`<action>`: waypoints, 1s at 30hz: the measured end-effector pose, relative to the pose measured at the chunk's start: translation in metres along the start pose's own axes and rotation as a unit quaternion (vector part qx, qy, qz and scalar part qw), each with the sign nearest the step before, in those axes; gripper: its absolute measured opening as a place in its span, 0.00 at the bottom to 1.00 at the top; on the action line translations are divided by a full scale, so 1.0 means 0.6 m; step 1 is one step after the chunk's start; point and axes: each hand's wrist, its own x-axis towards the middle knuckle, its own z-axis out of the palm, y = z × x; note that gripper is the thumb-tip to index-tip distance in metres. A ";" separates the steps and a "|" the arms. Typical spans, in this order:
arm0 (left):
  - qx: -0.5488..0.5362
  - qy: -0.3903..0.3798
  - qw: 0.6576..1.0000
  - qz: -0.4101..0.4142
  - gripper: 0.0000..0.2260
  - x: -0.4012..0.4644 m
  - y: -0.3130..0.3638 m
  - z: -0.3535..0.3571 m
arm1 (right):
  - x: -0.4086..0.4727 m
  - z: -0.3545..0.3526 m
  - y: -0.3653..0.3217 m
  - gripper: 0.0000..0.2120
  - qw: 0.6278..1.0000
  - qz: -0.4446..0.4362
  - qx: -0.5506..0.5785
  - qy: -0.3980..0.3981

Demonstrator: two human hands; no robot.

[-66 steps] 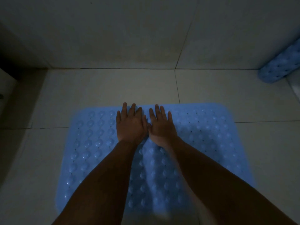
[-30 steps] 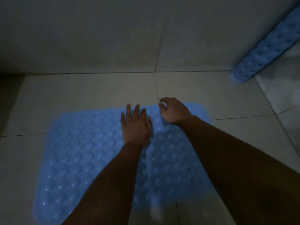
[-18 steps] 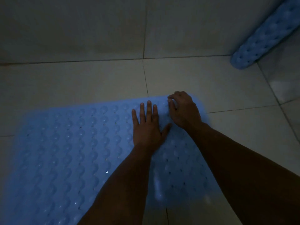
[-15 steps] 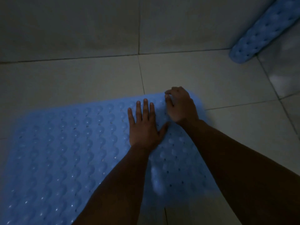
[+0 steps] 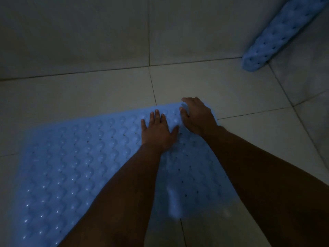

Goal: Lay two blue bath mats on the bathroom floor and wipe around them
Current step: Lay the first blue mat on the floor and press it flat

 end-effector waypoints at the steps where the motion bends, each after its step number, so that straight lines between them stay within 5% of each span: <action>1: -0.017 0.009 1.000 0.003 0.36 0.001 -0.003 -0.019 | -0.005 0.002 -0.004 0.28 1.000 -0.006 -0.016 -0.013; 5: -0.010 0.109 0.994 -0.002 0.28 -0.016 -0.016 -0.059 | -0.013 0.019 -0.022 0.26 0.987 -0.013 -0.092 -0.130; 9: 0.009 0.121 0.993 -0.007 0.26 -0.035 -0.024 -0.047 | -0.041 0.056 -0.034 0.32 0.976 -0.046 -0.128 -0.173; 12: 0.023 0.143 0.990 -0.004 0.25 -0.035 -0.031 -0.036 | -0.060 0.082 -0.033 0.39 0.974 -0.041 -0.157 -0.156; 24: 0.049 0.197 0.979 0.032 0.27 -0.025 -0.065 0.011 | -0.076 0.124 -0.005 0.37 0.986 -0.076 -0.135 -0.059; 30: 0.045 0.204 0.978 0.021 0.27 -0.042 -0.071 0.011 | -0.078 0.123 -0.010 0.39 0.983 -0.064 -0.153 -0.076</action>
